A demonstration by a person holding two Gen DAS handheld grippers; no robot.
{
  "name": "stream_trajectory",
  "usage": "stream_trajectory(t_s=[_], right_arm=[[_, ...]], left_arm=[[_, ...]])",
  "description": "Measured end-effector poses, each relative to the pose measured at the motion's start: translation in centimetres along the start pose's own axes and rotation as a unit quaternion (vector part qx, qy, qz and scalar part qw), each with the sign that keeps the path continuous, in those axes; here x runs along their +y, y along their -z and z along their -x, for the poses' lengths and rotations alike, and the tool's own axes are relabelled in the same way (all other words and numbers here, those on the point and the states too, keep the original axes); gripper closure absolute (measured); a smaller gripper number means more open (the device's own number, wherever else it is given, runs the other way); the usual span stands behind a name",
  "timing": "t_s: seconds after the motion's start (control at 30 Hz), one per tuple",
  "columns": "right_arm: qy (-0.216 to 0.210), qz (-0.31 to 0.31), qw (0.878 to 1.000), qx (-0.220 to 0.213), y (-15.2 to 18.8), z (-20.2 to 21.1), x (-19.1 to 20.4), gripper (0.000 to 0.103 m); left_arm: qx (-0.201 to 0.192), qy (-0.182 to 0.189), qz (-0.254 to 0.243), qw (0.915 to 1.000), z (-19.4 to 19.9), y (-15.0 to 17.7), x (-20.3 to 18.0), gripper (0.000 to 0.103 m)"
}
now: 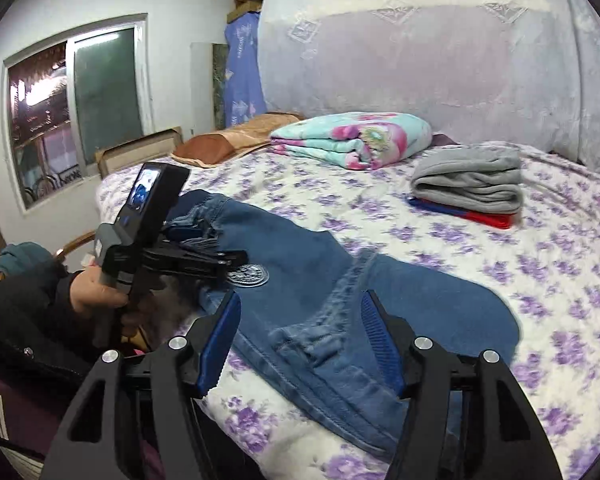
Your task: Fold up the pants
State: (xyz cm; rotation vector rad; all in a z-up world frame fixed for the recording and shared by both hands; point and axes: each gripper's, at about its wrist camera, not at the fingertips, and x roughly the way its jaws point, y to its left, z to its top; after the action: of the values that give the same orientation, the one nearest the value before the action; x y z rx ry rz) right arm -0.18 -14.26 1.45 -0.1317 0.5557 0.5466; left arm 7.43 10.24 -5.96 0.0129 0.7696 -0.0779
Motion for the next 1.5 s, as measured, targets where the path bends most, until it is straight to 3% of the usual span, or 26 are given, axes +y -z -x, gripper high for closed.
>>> stream_trajectory(t_s=[0.07, 0.17, 0.2, 0.27, 0.3, 0.37, 0.43, 0.53, 0.57, 0.67, 0.7, 0.73, 0.77, 0.8, 0.87, 1.03, 1.1, 1.2, 1.27, 1.33, 1.4, 1.43, 1.5], right_arm=[[0.006, 0.004, 1.000, 0.029, 0.2, -1.0, -0.1, 0.054], [0.030, 0.014, 0.994, 0.107, 1.9, -5.1, -0.2, 0.072], [0.029, 0.009, 0.992, 0.124, 2.8, -5.7, -0.5, 0.072], [0.026, 0.010, 0.991, 0.129, 3.5, -6.1, -0.4, 0.074], [0.030, 0.016, 0.992, 0.124, 3.2, -5.8, -0.2, 0.084], [0.030, 0.007, 0.995, 0.097, 2.4, -4.8, -0.6, 0.088], [0.021, -0.003, 0.999, 0.047, 0.5, -2.7, -0.8, 0.088], [-0.004, -0.008, 1.000, 0.023, -1.1, -2.0, -0.4, 0.088], [-0.011, -0.012, 0.999, 0.031, -1.0, -2.5, -0.3, 0.088], [-0.020, -0.028, 0.992, 0.122, 1.9, -7.5, -0.4, 0.087], [-0.014, -0.030, 0.990, 0.135, 3.3, -8.5, -0.6, 0.086], [-0.012, -0.029, 0.992, 0.120, 3.6, -8.2, -0.5, 0.085], [-0.010, -0.027, 0.993, 0.115, 3.4, -7.8, -0.3, 0.081], [-0.014, -0.028, 0.994, 0.106, 3.1, -7.2, -0.2, 0.061], [-0.021, -0.029, 0.998, 0.061, 2.8, -5.4, 0.0, 0.033], [-0.029, -0.028, 0.999, 0.021, 3.0, -3.9, -0.1, 0.033], [-0.028, -0.039, 0.999, 0.019, 2.8, -3.8, -0.6, 0.033], [-0.025, -0.043, 0.999, 0.011, 2.8, -3.4, -1.2, 0.033], [-0.024, -0.052, 0.998, 0.004, 2.9, -2.8, -1.6, 0.033], [-0.025, -0.067, 0.997, 0.005, 3.2, -2.9, -2.2, 0.033], [-0.026, -0.072, 0.997, 0.006, 3.4, -2.9, -2.3, 0.033], [-0.026, -0.070, 0.997, 0.004, 3.5, -2.7, -2.2, 0.033], [-0.024, -0.065, 0.998, 0.003, 3.6, -2.4, -2.1, 0.033]], left_arm=[[-0.001, 0.001, 0.000, 1.0000, 0.0, 0.0, 0.0, 0.005], [0.000, 0.001, 0.000, 1.0000, 0.0, 0.0, 0.1, 0.005], [0.000, 0.002, 0.000, 1.0000, 0.0, 0.0, 0.1, 0.005], [0.000, 0.004, -0.002, 1.0000, 0.0, 0.0, 0.1, 0.005], [-0.001, 0.005, -0.002, 1.0000, 0.1, 0.1, 0.1, 0.005], [-0.001, 0.006, 0.000, 1.0000, 0.1, 0.0, 0.1, 0.005], [-0.001, 0.005, 0.000, 1.0000, 0.1, 0.0, 0.0, 0.005], [-0.001, 0.005, 0.001, 1.0000, 0.1, 0.0, 0.1, 0.005], [-0.001, 0.005, 0.001, 1.0000, 0.1, 0.0, 0.1, 0.005], [-0.001, 0.007, 0.001, 1.0000, 0.1, -0.1, 0.1, 0.005], [-0.001, 0.012, 0.004, 0.9999, 0.4, -0.2, 0.2, 0.005], [-0.005, 0.022, 0.014, 0.9996, 1.0, -0.2, 0.5, 0.005], [-0.011, 0.037, 0.032, 0.9988, 1.8, -0.2, 1.1, 0.005], [-0.019, 0.050, 0.049, 0.9974, 2.7, -0.2, 1.6, 0.005], [-0.038, 0.073, 0.094, 0.9922, 5.1, -0.1, 3.8, 0.005], [-0.011, 0.129, 0.182, 0.9747, 5.8, 1.7, 7.8, 0.005], [-0.003, 0.092, 0.201, 0.9753, 5.8, 2.2, 8.2, 0.005], [-0.021, 0.096, 0.232, 0.9677, 6.9, 2.6, 9.5, 0.005], [0.004, 0.095, 0.237, 0.9669, 5.5, 2.6, 9.8, 0.005], [0.041, 0.134, 0.277, 0.9504, 2.8, 3.0, 10.3, 0.005], [0.009, 0.132, 0.293, 0.9469, 2.3, 2.5, 10.2, 0.005], [0.002, 0.155, 0.307, 0.9390, 1.8, 2.0, 10.2, 0.005], [0.011, 0.207, 0.357, 0.9110, 0.1, 1.3, 10.3, 0.005]])
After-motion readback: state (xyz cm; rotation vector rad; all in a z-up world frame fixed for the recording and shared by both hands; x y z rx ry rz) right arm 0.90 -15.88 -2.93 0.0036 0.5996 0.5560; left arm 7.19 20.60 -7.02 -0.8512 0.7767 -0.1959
